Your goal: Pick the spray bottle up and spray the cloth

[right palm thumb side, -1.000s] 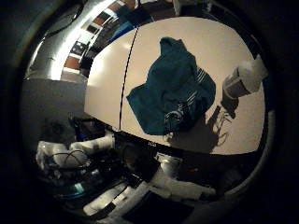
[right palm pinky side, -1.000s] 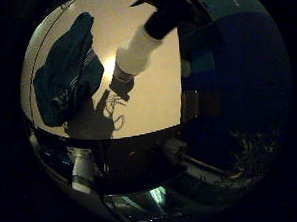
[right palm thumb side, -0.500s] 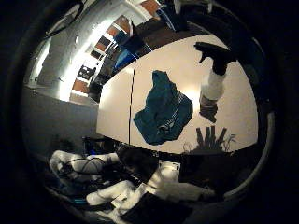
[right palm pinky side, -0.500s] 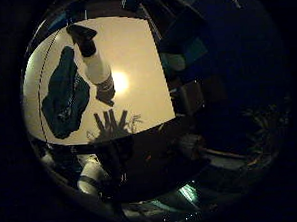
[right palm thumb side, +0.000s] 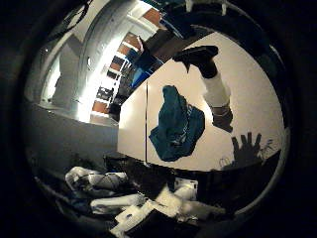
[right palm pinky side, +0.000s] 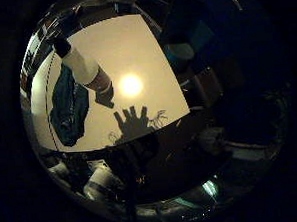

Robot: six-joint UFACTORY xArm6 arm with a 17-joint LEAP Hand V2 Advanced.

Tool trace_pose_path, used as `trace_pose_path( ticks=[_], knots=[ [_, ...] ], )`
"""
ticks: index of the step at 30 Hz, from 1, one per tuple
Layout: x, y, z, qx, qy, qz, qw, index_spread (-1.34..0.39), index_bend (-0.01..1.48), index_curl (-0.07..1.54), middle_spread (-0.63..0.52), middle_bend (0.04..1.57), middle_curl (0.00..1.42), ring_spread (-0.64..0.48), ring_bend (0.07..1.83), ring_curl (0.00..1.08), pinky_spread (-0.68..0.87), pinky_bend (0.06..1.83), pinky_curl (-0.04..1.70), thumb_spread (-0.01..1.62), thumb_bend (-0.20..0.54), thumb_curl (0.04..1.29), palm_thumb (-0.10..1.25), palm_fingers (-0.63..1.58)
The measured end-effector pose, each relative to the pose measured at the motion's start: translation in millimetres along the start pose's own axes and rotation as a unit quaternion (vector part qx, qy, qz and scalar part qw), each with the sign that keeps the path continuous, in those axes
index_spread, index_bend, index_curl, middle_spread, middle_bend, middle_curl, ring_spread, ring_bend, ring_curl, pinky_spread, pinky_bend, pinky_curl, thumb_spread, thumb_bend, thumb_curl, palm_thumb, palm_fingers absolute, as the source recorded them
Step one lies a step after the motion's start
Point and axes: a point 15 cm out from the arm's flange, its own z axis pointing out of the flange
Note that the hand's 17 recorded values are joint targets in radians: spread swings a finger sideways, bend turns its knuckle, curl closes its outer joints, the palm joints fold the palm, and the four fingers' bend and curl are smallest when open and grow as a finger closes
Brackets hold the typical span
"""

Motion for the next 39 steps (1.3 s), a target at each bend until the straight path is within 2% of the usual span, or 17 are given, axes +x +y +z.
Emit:
trace_pose_path(
  ticks=[5,23,39],
  knots=[
    [11.7,-2.4,4.4,0.022,-0.011,0.008,1.000,-0.26,0.16,0.29,0.05,0.30,0.36,0.21,0.46,0.23,0.49,0.78,0.00,1.03,-0.026,0.26,0.23,0.23],
    [33.3,7.5,25.2,0.008,-0.032,0.034,0.999,-0.24,0.16,0.29,0.07,0.31,0.36,0.21,0.48,0.23,0.48,0.78,0.00,1.02,-0.026,0.27,0.23,0.22],
    [51.9,8.9,54.1,0.030,-0.094,0.051,0.994,-0.24,0.17,0.30,0.07,0.32,0.35,0.21,0.48,0.22,0.48,0.77,0.00,1.03,-0.025,0.27,0.26,0.21]
  ],
)
